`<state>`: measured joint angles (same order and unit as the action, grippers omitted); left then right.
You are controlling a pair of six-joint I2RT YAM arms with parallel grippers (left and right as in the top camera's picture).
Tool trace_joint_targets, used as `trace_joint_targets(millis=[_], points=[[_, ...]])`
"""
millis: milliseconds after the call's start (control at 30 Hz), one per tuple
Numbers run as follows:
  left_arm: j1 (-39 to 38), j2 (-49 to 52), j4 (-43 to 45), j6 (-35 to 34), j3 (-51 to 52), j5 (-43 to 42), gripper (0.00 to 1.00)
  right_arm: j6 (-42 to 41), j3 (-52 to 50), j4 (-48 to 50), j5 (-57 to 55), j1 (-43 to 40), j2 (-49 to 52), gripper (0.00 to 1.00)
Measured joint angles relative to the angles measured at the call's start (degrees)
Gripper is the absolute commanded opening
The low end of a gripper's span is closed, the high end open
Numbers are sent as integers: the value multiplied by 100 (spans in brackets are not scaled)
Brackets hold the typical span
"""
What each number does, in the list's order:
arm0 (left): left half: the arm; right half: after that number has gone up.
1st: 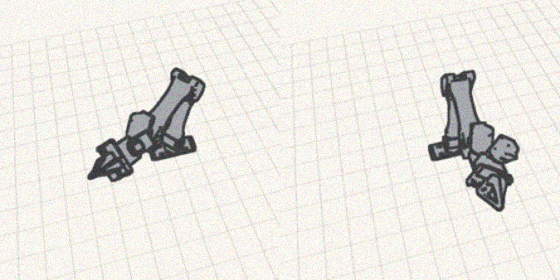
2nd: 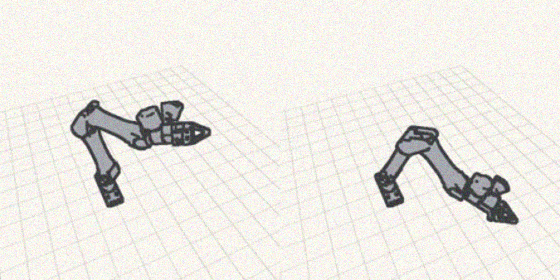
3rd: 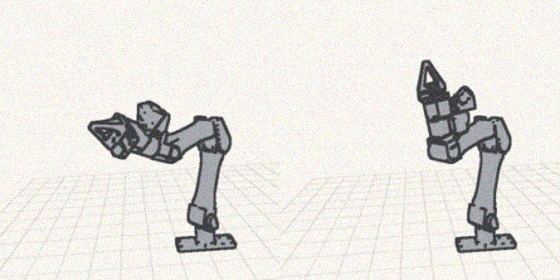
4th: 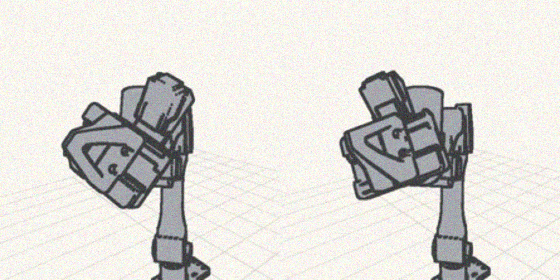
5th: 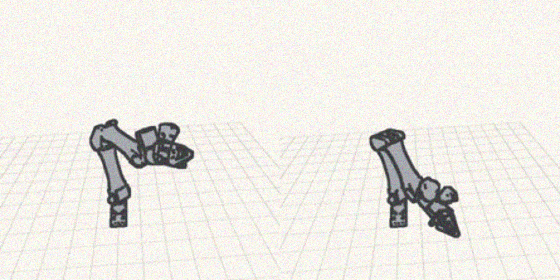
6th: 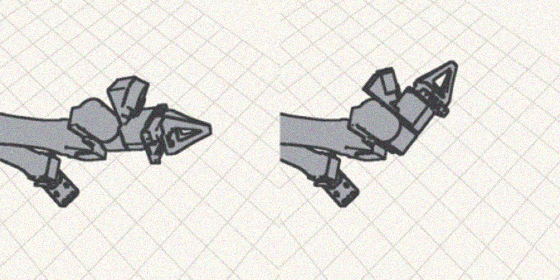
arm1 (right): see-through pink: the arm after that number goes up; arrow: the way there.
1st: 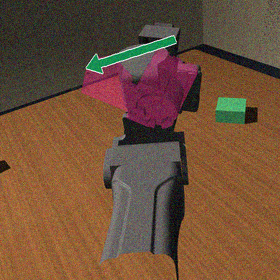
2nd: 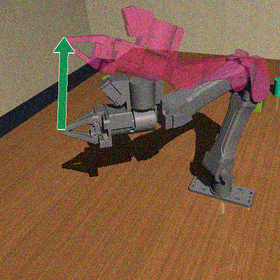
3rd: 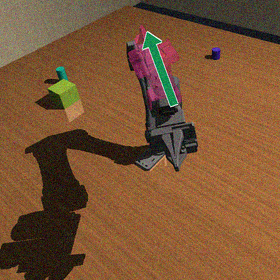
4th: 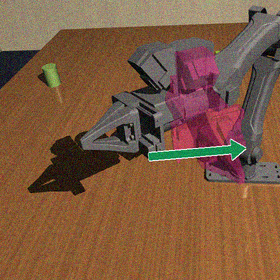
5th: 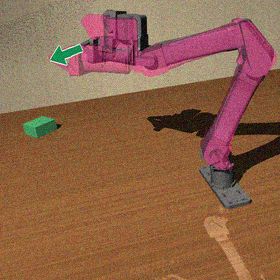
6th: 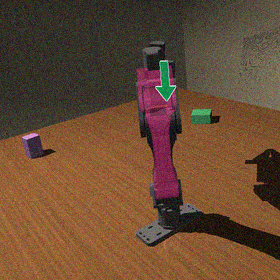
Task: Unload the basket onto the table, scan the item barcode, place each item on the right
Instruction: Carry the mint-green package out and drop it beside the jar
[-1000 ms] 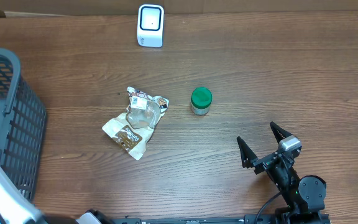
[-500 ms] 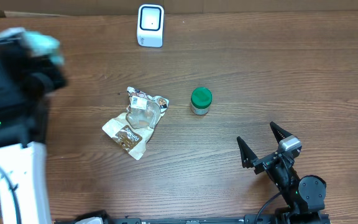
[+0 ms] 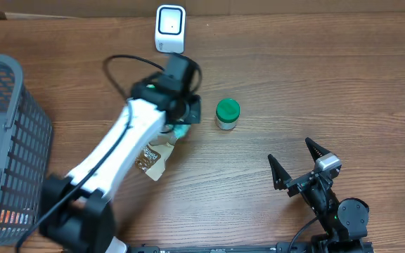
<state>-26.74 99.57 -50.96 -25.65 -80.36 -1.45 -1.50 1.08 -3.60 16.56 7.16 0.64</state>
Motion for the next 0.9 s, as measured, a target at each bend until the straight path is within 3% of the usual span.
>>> trace_joint_targets(millis=[167, 267, 300, 333, 500, 667, 900], points=[[-149, 424, -9, -787, 15, 44, 5, 0, 0, 0, -2, 0, 0, 100], [-153, 494, 61, -1137, 15, 13, 57, 0, 0, -2, 2, 0, 0, 100], [-153, 494, 125, -1198, 15, -13, 70, 0, 0, -2, 2, 0, 0, 100], [-153, 494, 173, -1239, 15, -46, 76, -2, 0, 0, 0, 0, 0, 100], [-149, 494, 76, -1217, -129, -286, 76, 0, 0, -2, 0, 0, 0, 100], [11, 479, -621, -962, -1117, -326, 75, 0, 0, -2, 2, 0, 0, 100], [1438, -446, -1626, -605, -2675, -278, 77, 0, 0, 0, 0, 0, -2, 100]])
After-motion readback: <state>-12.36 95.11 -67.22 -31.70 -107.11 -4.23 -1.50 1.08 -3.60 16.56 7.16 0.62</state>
